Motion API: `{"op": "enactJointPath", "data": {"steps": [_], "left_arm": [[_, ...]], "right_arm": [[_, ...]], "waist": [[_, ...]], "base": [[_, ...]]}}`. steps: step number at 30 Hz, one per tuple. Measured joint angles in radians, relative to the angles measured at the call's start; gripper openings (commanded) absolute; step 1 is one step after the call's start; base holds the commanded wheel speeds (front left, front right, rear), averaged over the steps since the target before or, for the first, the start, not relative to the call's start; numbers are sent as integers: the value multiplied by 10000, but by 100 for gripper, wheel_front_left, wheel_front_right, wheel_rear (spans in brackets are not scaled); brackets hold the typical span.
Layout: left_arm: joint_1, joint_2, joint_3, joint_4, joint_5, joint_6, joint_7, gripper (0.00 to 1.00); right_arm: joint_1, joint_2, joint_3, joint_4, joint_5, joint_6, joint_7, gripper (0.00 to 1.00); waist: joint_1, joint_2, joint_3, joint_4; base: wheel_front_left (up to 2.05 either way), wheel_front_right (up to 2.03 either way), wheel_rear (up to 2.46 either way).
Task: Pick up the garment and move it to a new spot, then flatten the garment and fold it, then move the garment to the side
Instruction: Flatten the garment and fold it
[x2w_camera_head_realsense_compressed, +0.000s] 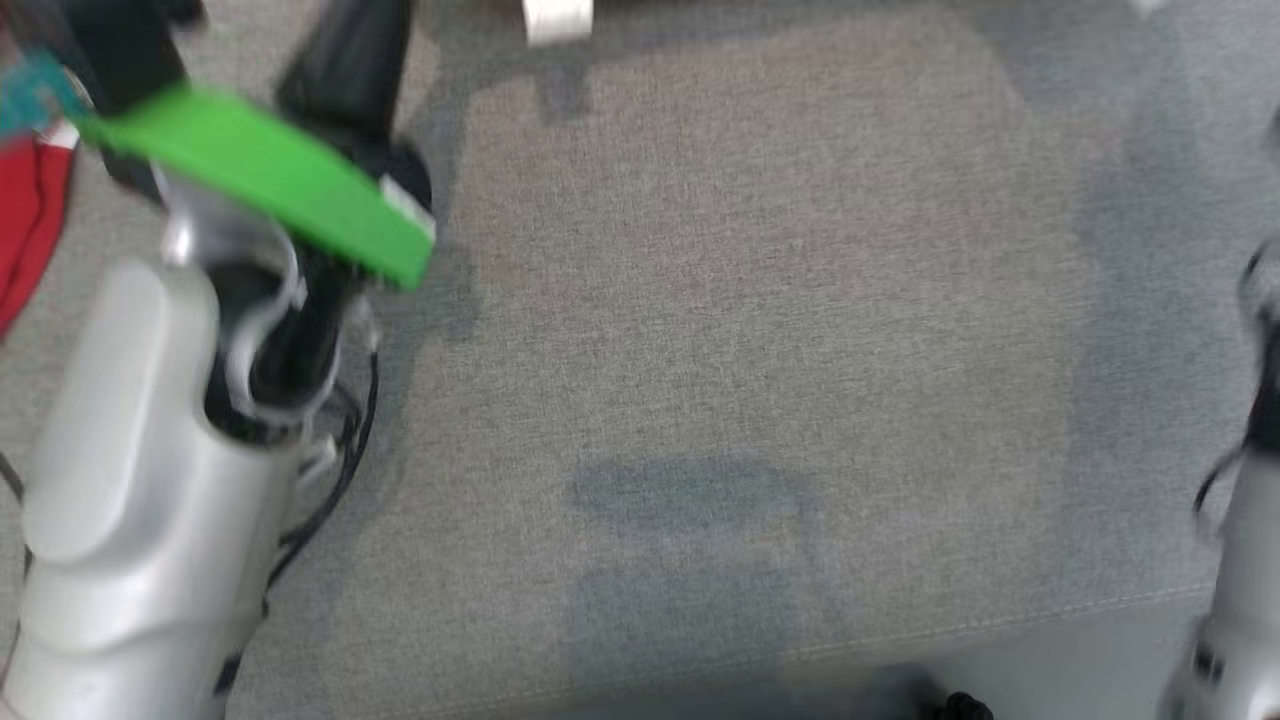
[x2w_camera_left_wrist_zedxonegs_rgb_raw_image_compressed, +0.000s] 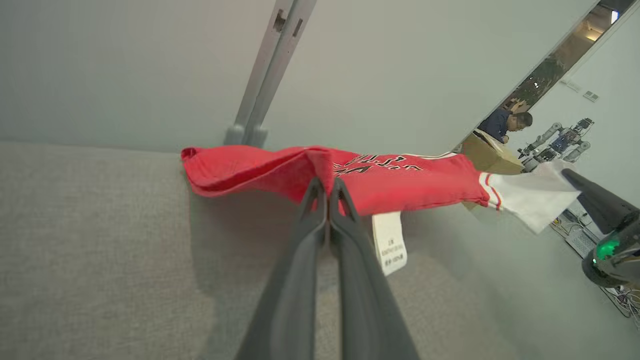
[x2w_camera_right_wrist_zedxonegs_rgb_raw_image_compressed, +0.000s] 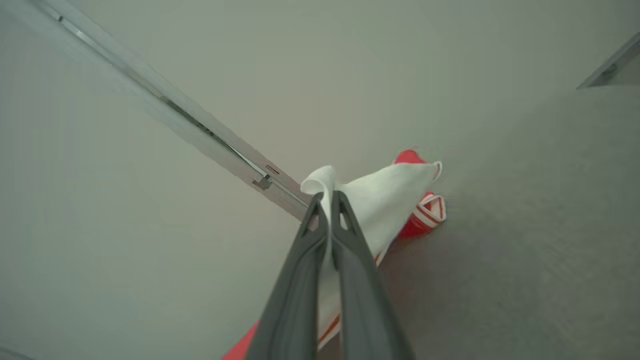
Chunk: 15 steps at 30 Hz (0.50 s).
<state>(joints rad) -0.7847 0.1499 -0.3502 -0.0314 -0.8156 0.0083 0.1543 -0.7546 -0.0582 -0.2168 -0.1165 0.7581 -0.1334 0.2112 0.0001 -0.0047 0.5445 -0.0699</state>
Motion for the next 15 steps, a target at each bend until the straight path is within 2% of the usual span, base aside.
{"op": "enactJointPath", "data": {"steps": [2,4,8,9,15], "left_arm": [[892,174,-102,382,59,-307,-525,0],[1474,318,-115,872,111,-648,-1030,0],[1963,339,79,1588,109,-982,-1937,0],[1963,347,205,1852,109,-1070,-2290,0],[2316,451,105,2370,107,-1156,-2798,0]], "right_arm": [[1674,46,-82,290,871,2,-433,0],[2919,67,174,527,1191,0,-865,0],[4040,194,859,846,1902,25,-1630,0],[4273,171,1285,907,2211,357,-1776,0],[5052,176,2690,874,2036,1170,-1722,0]], "waist": [[0,0,263,17],[0,0,472,40],[0,0,530,99],[0,0,415,115],[-1,0,-243,86]], "base": [[0,0,0],[0,0,0],[0,0,0],[0,0,0],[0,0,0]]}}
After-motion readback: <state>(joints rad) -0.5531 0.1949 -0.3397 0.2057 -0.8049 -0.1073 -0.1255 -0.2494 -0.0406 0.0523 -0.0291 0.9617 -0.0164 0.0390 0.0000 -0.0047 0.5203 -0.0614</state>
